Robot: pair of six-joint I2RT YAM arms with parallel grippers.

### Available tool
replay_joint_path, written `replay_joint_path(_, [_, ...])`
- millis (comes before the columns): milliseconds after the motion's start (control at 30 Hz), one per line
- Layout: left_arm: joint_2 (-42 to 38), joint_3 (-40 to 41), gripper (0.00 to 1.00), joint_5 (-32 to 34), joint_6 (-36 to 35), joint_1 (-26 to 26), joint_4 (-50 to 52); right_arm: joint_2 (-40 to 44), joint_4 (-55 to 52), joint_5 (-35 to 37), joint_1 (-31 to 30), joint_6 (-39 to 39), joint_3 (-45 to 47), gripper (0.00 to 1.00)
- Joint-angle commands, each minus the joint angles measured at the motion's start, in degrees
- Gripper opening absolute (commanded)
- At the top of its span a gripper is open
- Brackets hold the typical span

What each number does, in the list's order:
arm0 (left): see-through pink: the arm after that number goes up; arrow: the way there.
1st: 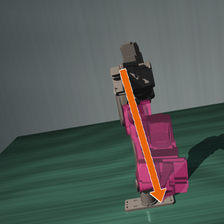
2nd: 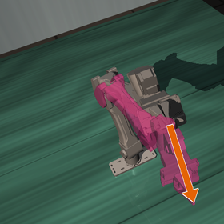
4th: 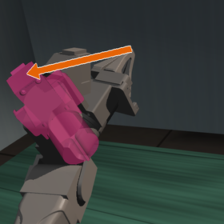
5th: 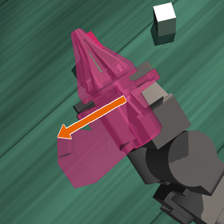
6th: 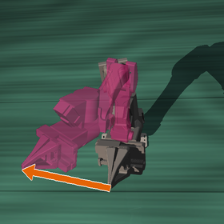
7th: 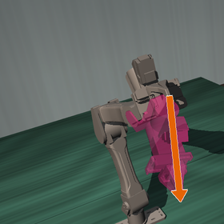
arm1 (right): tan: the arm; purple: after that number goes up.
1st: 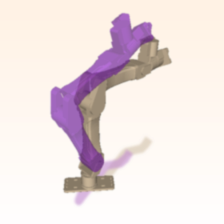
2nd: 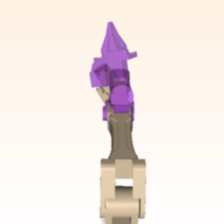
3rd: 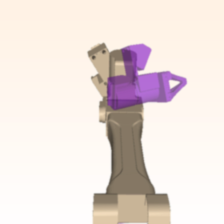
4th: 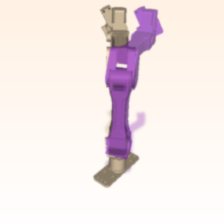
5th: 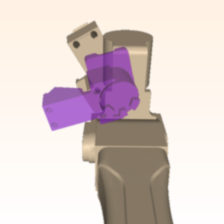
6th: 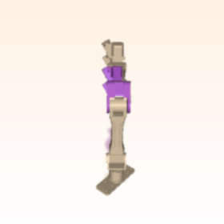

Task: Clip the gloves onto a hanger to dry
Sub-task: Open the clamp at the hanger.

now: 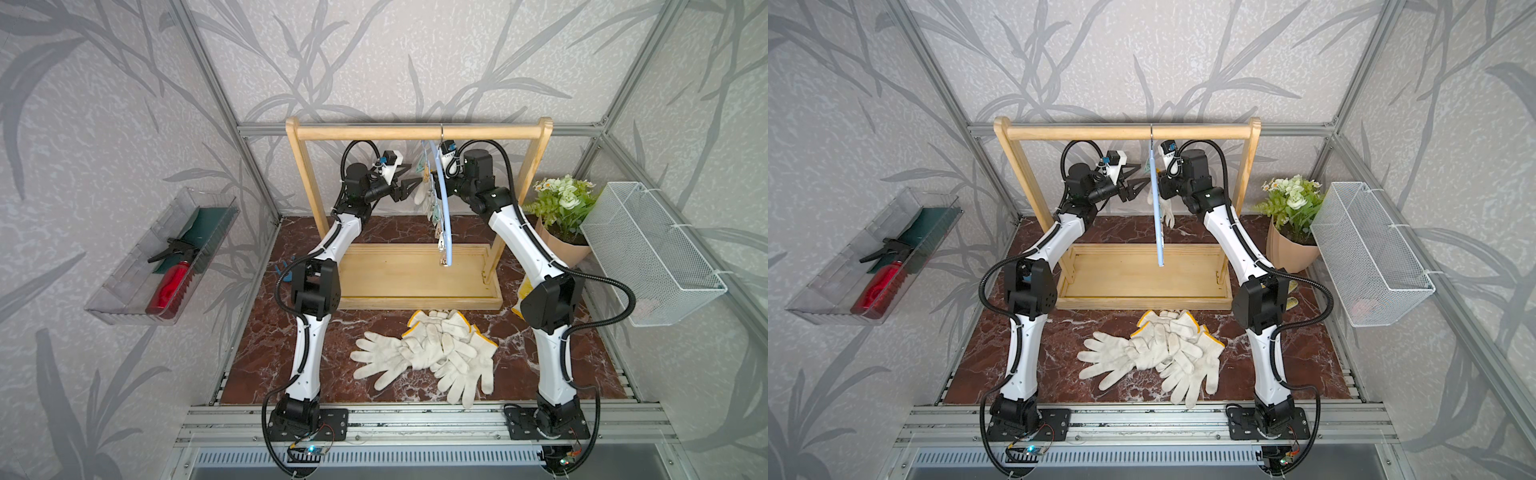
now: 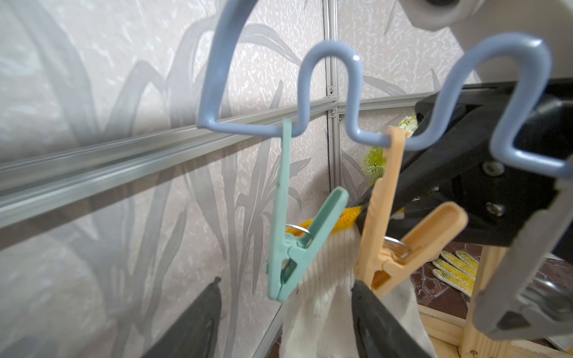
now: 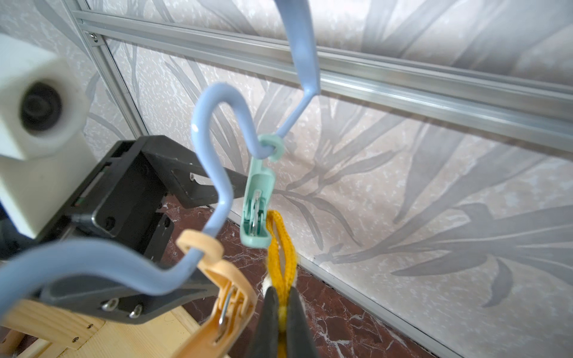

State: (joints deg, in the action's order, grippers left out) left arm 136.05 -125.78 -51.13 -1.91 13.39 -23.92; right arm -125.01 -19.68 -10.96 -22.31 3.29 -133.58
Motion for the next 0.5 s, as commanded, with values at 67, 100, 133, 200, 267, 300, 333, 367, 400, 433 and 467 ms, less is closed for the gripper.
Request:
replay_joint_path(67, [-4.3, 1.2, 0.66, -0.1, -1.1, 0.0, -1.8, -0.3, 0.2, -0.2, -0.1, 0.1, -2.4, 0.0])
replay_joint_path(100, [-4.5, 1.4, 0.66, 0.2, -1.1, 0.0, -1.9, -0.6, 0.2, -0.3, -0.1, 0.1, -2.9, 0.0])
replay_joint_path(133, [-4.6, 1.5, 0.65, 0.4, -1.1, 0.0, -1.9, -0.9, -0.2, -0.2, -0.1, 0.2, -3.7, 0.0])
replay_joint_path(200, [-5.0, 2.0, 0.65, 0.9, -1.2, 0.0, -2.1, -1.9, -1.2, -0.2, 0.0, 0.3, -6.0, 0.0])
replay_joint_path(267, [-5.5, 2.8, 0.65, 1.6, -1.3, 0.0, -2.9, -3.0, -2.4, 0.0, 0.0, 0.5, -8.7, 0.0])
replay_joint_path(300, [-5.8, 3.4, 0.65, 1.9, -1.3, 0.0, -3.4, -3.8, -3.0, -0.2, 0.0, 0.6, -10.2, 0.0])
replay_joint_path(333, [-6.0, 4.0, 0.65, 2.4, -1.2, 0.0, -3.9, -4.5, -3.5, -0.6, 0.0, 0.6, -11.6, 0.0])
replay_joint_path(367, [-6.4, 4.5, 0.65, 2.7, -1.2, 0.0, -4.5, -5.0, -3.9, -0.9, 0.0, 0.6, -12.9, 0.0])
replay_joint_path(400, [-6.7, 4.8, 0.65, 2.7, -1.1, 0.0, -4.8, -5.7, -4.4, -1.6, 0.0, 0.5, -14.2, 0.0])
replay_joint_path(433, [-6.9, 5.1, 0.65, 2.7, -1.1, 0.0, -4.9, -6.3, -4.9, -2.5, 0.0, 0.3, -15.6, 0.0])
replay_joint_path(467, [-7.1, 5.3, 0.65, 2.7, -1.1, 0.1, -5.0, -6.8, -5.3, -3.6, 0.0, 0.0, -16.7, 0.0])
